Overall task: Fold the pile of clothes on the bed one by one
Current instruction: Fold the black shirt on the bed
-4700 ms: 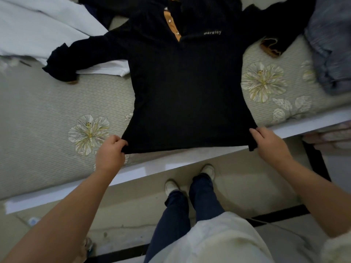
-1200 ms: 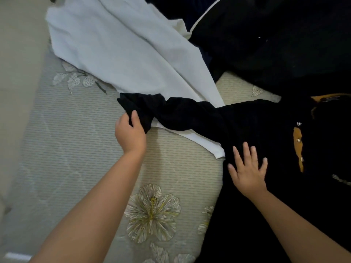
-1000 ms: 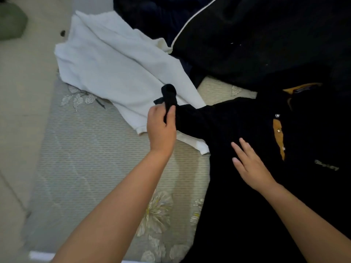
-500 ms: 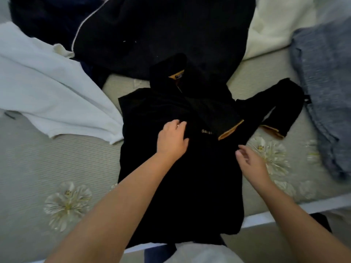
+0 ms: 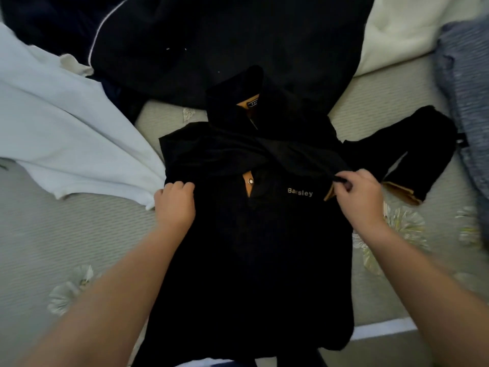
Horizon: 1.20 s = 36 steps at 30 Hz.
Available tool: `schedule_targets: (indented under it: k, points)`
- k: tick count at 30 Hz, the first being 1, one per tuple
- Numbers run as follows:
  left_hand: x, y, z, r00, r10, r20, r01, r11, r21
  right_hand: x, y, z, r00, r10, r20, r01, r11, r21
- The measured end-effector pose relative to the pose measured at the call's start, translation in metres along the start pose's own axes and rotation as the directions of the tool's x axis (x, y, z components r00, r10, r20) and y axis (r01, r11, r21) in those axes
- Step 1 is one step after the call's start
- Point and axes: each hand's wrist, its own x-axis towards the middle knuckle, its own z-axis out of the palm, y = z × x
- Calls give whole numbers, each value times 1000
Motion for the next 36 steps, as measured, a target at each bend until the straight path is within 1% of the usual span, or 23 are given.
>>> schedule_targets:
  k: [1,2,3,4,5,6,7,9,10,11,12,14,15,16,18,21,24,26,28,30,32,34,36]
  points:
    - [3,-2,0,1000,2,23,-3,999,33,3,1,-11,999,-12,-40,14,998,56]
    - [5,-4,-1,998,-6,56,3,998,61,7,3,-23,997,40,-66,-27,982,187]
    - [5,-7,-3,995,-21,93,13,996,84,13,2,-34,987,156,-41,-126,907,401]
    - [6,-10,-4,992,-22,127,9,995,102,19,-1,-44,949,312,34,-259,720,644]
    - [5,-12,-6,988,-4,153,-14,993,119,26,-2,-50,872,464,156,-394,476,786]
    - [5,-14,-8,986,23,164,-47,988,144,31,-1,-51,771,574,275,-504,287,815]
    - [5,-16,-11,984,49,169,-78,982,170,33,-2,-50,678,643,355,-611,225,759]
    - [4,-18,-16,983,80,165,-110,977,182,33,0,-39,551,707,443,-785,259,563]
    - [3,-17,-18,986,94,136,-116,980,163,31,4,-32,532,725,438,-825,325,463]
    - [0,-15,-20,989,124,85,-133,984,121,28,8,-26,553,742,379,-826,427,369]
    - [-1,-13,-22,984,173,38,-176,981,78,25,13,-22,625,734,266,-778,559,286]
    - [-3,-9,-25,961,276,-36,-273,960,64,14,16,-19,816,573,77,-578,802,153]
    - [-3,-7,-22,953,296,-71,-290,954,78,9,17,-17,883,468,35,-469,877,109]
    - [0,-6,-20,950,300,-83,-293,952,88,5,19,-15,920,391,26,-392,918,53]
    - [8,-5,-14,952,297,-76,-291,953,82,5,24,-8,932,359,45,-359,933,-14]
    - [18,-8,-8,973,221,61,-227,965,129,18,25,-3,895,442,54,-445,894,55]
    - [20,-16,-14,929,368,-22,-366,928,62,32,25,-9,869,495,7,-488,855,177]
    - [18,-24,-20,895,438,-81,-435,899,52,33,28,-19,868,490,-81,-436,830,348]
    - [14,-37,-21,874,485,-1,-482,868,118,19,30,-29,865,489,-115,-411,821,395]
    - [9,-44,-20,879,420,225,-467,855,226,-1,36,-28,861,508,-3,-493,837,240]
    - [9,-47,-19,892,293,345,-391,882,262,-18,40,-20,839,524,149,-526,850,-29]
    - [11,-37,-30,917,300,263,-345,927,145,-23,39,-14,876,460,148,-439,885,-154]
    - [20,-26,-37,912,409,21,-409,913,-9,-18,32,-11,971,230,57,-217,960,-176]
